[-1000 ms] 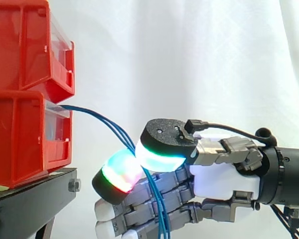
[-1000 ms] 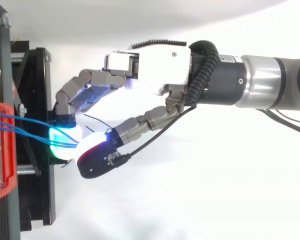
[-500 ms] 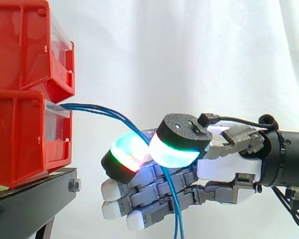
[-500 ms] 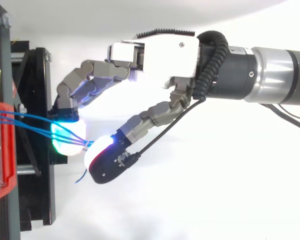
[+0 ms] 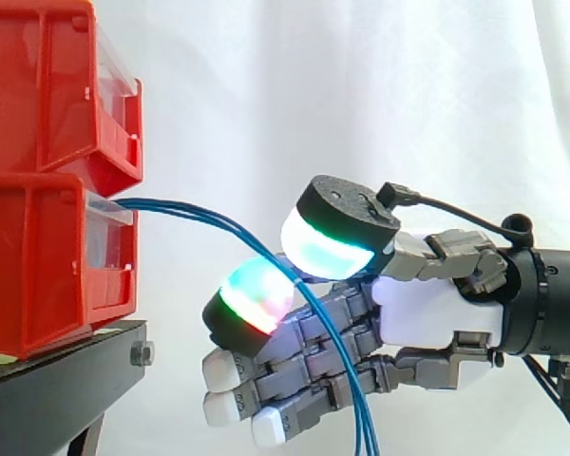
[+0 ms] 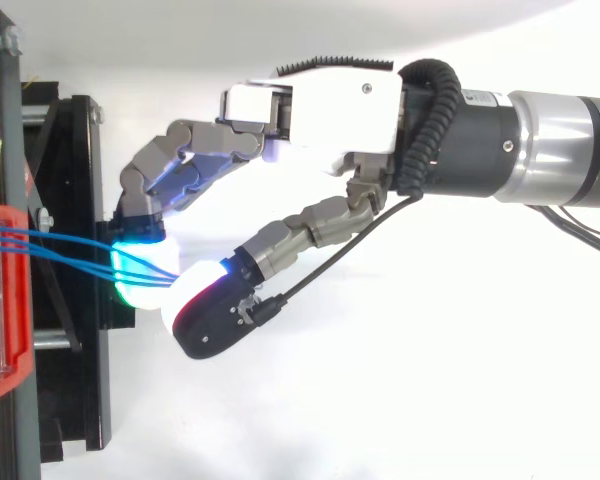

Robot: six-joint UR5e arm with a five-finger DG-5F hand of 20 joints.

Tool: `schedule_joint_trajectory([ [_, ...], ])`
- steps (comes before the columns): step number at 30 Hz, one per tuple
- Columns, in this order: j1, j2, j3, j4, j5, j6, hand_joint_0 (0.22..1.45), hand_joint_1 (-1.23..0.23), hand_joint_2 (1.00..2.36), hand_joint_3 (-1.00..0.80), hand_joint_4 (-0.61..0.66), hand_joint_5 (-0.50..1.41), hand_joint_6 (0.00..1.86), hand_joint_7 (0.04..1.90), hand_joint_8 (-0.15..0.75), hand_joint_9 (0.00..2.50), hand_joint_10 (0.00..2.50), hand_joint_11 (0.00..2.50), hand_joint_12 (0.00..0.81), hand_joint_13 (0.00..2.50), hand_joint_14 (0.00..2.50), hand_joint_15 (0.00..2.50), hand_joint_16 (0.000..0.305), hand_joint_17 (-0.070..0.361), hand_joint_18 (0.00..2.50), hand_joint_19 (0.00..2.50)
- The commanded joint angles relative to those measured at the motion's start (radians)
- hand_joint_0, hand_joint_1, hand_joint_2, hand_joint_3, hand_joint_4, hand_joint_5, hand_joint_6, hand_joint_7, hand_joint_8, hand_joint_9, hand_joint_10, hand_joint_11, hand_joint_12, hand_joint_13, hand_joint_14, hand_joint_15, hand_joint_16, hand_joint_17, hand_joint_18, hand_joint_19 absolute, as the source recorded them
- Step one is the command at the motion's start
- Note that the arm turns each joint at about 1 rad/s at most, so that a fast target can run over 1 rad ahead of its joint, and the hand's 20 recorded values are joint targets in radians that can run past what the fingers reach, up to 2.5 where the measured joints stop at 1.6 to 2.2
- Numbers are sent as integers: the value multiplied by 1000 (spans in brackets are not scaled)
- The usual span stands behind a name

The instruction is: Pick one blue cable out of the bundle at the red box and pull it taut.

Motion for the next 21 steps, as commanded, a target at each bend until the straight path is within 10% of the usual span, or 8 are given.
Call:
schedule_joint_trajectory([
  [1, -1, 0, 1, -1, 0, 0, 590, -688, 1007, -397, 89, -157, 899, 982, 310, 690, 9, 407, 367, 567, 10, 268, 53, 119, 569, 324],
  [15, 0, 0, 1, -1, 0, 0, 790, -913, 1000, -500, -53, -178, 935, 1033, 291, 628, 7, 407, 368, 560, 9, 218, 53, 120, 619, 210],
  [21, 0, 0, 1, -1, 0, 0, 625, -947, 1000, -500, 65, -170, 921, 934, 272, 619, 7, 421, 364, 544, 9, 229, 53, 118, 602, 239],
])
